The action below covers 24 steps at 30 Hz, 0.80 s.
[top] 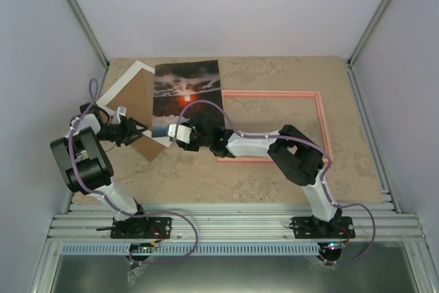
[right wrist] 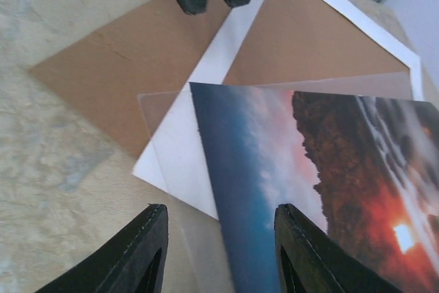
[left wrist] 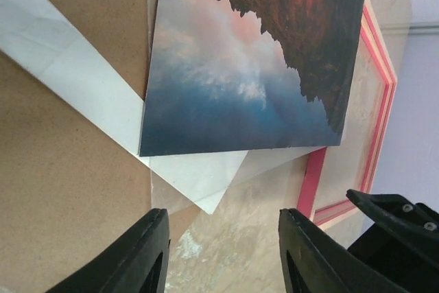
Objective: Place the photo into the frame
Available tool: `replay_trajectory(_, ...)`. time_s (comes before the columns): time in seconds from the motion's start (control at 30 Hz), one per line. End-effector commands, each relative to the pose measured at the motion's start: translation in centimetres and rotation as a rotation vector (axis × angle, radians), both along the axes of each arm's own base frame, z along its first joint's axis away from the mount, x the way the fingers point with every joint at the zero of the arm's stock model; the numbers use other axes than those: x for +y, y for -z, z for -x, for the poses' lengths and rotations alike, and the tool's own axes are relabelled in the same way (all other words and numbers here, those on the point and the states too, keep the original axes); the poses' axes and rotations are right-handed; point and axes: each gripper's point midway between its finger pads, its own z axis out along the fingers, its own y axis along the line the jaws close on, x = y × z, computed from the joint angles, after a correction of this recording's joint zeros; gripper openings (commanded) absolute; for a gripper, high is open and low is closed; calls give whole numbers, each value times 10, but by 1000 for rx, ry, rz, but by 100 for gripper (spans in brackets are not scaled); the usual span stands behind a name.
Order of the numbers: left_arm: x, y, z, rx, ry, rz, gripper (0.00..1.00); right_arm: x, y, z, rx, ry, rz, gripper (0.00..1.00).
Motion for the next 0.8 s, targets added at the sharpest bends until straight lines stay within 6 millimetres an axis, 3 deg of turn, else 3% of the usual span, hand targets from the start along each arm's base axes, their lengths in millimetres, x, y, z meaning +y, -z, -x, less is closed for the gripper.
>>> replay_trajectory(0.0, 8, -20, -6, -69, -4, -36, 54, -3, 11, -10, -27, 55, 22, 45)
replay_trajectory(0.13, 17, -27, -23, -139, -22, -83, 68, -22, 16, -26, 143, 115, 22, 43)
replay_trajectory(0.23, 15, -23, -28, -149, -2, -102, 72, -43, 15, -39, 239, 166, 31, 43)
replay_trajectory(0.33, 4, -20, -25, -170, 27, -116, 74, -70, 19, -32, 332, 145, 78, 45)
replay_trajectory(0.47, -5, -21, -22, -223, 28, -145, 76, -101, 12, -10, 189, 57, 100, 46)
replay_trajectory(0.57, -7, -18, -21, -206, 7, -123, 76, -111, 22, -3, 37, 34, 171, 44)
replay_trajectory(0.77, -7, -18, -19, -212, -4, -125, 76, -109, 26, -13, -198, 30, 209, 46)
